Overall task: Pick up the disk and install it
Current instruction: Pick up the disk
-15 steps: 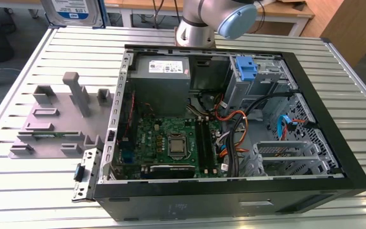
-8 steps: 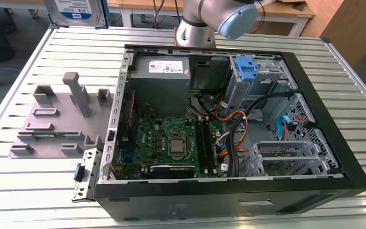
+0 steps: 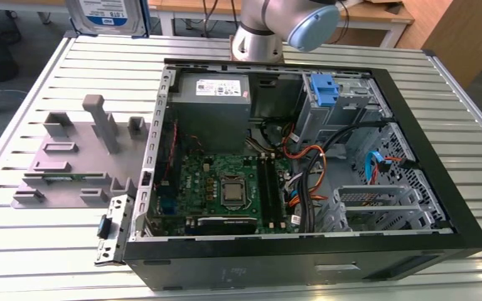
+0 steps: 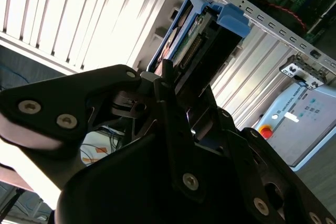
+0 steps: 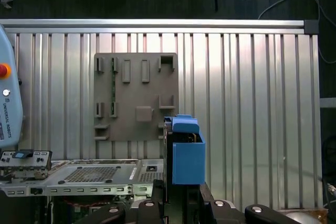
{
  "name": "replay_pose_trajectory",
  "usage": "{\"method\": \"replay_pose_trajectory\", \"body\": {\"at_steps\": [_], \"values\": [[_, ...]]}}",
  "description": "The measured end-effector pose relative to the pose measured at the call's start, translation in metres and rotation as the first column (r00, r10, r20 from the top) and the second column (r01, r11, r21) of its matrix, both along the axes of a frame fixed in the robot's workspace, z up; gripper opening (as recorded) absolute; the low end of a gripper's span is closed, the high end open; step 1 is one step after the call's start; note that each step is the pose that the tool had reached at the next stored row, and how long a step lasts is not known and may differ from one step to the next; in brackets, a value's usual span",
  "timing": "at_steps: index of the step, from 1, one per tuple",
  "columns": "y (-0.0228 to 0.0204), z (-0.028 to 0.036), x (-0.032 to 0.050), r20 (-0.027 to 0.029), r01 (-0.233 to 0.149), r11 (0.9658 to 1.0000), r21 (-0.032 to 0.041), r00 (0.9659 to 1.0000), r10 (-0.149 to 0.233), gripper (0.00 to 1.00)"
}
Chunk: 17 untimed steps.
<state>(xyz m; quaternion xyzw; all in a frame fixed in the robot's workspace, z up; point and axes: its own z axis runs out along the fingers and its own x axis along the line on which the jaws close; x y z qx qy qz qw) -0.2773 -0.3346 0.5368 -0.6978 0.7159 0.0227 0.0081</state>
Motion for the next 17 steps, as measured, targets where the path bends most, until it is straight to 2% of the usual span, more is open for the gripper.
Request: {"method": "replay_pose_trajectory", "body": {"at_steps": [17], "values": [[0.0, -0.0007, 0.0253, 0.0, 0.0, 1.0, 0.0, 1.0, 0.0, 0.35]]}}
